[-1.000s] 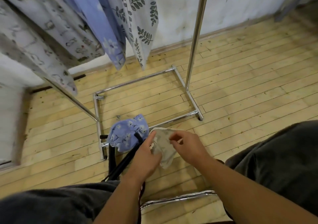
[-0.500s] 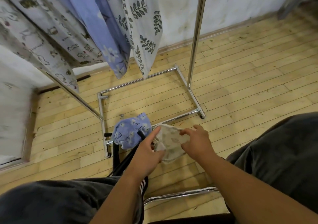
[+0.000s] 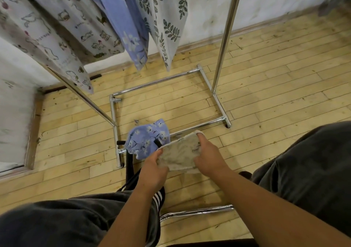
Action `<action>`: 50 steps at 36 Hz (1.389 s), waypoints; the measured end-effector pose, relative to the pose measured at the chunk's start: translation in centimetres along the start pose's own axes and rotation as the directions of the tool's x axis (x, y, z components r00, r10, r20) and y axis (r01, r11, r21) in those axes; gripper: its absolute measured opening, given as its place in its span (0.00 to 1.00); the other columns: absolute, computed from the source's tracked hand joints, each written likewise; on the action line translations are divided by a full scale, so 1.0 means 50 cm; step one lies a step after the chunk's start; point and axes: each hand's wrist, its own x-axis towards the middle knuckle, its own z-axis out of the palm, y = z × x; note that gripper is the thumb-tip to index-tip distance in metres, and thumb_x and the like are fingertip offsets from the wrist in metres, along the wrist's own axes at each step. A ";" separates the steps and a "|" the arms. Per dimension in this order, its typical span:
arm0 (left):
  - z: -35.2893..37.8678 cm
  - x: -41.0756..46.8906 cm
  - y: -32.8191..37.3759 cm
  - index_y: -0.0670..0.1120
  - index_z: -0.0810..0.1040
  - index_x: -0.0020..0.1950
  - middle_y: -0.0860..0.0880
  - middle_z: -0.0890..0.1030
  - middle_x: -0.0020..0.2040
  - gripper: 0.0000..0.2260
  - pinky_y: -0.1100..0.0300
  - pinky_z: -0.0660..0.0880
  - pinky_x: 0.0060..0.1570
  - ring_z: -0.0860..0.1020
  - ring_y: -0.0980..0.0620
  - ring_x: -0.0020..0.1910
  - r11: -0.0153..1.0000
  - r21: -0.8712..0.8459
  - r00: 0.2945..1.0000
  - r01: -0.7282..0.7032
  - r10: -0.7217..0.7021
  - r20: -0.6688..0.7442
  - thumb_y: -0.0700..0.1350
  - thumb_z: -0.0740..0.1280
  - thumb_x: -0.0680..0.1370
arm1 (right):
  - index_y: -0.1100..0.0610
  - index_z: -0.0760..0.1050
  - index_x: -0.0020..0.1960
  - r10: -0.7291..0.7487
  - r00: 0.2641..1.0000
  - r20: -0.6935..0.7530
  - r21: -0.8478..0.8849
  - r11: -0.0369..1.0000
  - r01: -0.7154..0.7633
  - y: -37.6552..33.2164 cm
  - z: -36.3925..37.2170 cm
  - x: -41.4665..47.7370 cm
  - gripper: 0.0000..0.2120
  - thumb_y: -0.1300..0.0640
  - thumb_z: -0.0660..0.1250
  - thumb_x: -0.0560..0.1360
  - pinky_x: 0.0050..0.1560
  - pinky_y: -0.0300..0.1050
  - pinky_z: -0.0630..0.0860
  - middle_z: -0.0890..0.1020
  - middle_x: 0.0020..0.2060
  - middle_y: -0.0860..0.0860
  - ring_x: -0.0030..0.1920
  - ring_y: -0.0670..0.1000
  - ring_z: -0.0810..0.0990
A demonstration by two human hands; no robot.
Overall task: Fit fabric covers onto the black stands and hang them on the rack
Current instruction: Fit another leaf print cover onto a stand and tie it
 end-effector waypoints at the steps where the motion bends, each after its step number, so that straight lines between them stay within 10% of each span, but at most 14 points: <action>1: 0.000 0.006 -0.007 0.53 0.69 0.76 0.57 0.80 0.50 0.24 0.66 0.70 0.30 0.76 0.54 0.30 1.000 0.001 1.000 0.001 -0.001 -0.012 0.39 0.65 0.81 | 0.51 0.66 0.74 0.004 1.000 0.008 0.012 1.000 -0.004 -0.002 0.006 0.001 0.30 0.70 0.65 0.75 0.47 0.45 0.80 0.77 0.50 0.49 0.50 0.51 0.78; 9: 0.010 0.077 -0.066 0.47 0.66 0.79 0.59 0.76 0.50 0.24 0.71 0.69 0.32 0.71 0.62 0.36 0.989 0.020 0.989 0.145 -0.145 -0.021 0.42 0.66 0.83 | 0.48 0.56 0.81 0.072 0.997 0.011 0.053 0.996 -0.073 0.021 0.039 0.018 0.40 0.68 0.67 0.74 0.59 0.49 0.81 0.78 0.63 0.52 0.62 0.54 0.78; 13: 0.015 0.109 -0.082 0.47 0.60 0.82 0.46 0.70 0.76 0.27 0.70 0.69 0.35 0.71 0.63 0.38 0.980 0.089 0.984 0.176 -0.179 0.024 0.44 0.64 0.84 | 0.50 0.56 0.82 0.122 0.992 0.031 0.043 0.991 -0.123 0.037 0.039 0.023 0.41 0.69 0.68 0.75 0.60 0.44 0.77 0.77 0.65 0.53 0.66 0.55 0.77; 18: 0.010 0.150 -0.117 0.47 0.60 0.81 0.45 0.64 0.80 0.30 0.52 0.73 0.65 0.70 0.45 0.73 0.969 0.135 0.976 0.206 -0.213 0.038 0.50 0.67 0.83 | 0.48 0.53 0.82 0.200 0.978 0.055 0.038 0.979 -0.202 0.058 0.054 0.033 0.45 0.69 0.70 0.73 0.64 0.52 0.79 0.76 0.66 0.51 0.67 0.55 0.76; 24: 0.013 0.201 -0.167 0.46 0.61 0.81 0.44 0.66 0.78 0.28 0.51 0.73 0.66 0.71 0.45 0.71 0.946 0.101 0.949 0.309 -0.314 0.039 0.45 0.65 0.83 | 0.43 0.50 0.81 0.261 0.963 0.063 0.031 0.964 -0.263 0.083 0.074 0.044 0.49 0.68 0.72 0.71 0.57 0.54 0.83 0.77 0.62 0.51 0.61 0.55 0.78; 32: 0.043 0.272 -0.218 0.44 0.61 0.81 0.43 0.74 0.68 0.28 0.58 0.76 0.39 0.76 0.56 0.42 0.930 0.118 0.932 0.349 -0.357 0.058 0.43 0.65 0.82 | 0.42 0.45 0.83 0.320 0.942 0.105 0.006 0.947 -0.322 0.116 0.086 0.059 0.50 0.65 0.72 0.73 0.58 0.53 0.81 0.75 0.63 0.51 0.59 0.54 0.78; 39: 0.046 0.331 -0.269 0.47 0.65 0.79 0.42 0.72 0.73 0.29 0.44 0.73 0.68 0.72 0.40 0.70 0.895 0.263 0.923 0.360 -0.382 0.035 0.48 0.68 0.78 | 0.39 0.44 0.82 0.364 0.922 0.133 0.037 0.928 -0.371 0.136 0.088 0.068 0.51 0.67 0.71 0.75 0.49 0.48 0.85 0.76 0.67 0.52 0.54 0.53 0.82; 50: 0.011 0.419 -0.466 0.55 0.66 0.75 0.45 0.76 0.67 0.35 0.39 0.75 0.63 0.74 0.38 0.65 0.827 0.355 0.866 0.437 -0.493 0.082 0.61 0.70 0.70 | 0.34 0.40 0.81 0.415 0.891 0.182 -0.020 0.908 -0.419 0.142 0.081 0.059 0.57 0.66 0.75 0.73 0.56 0.46 0.83 0.73 0.71 0.50 0.61 0.50 0.78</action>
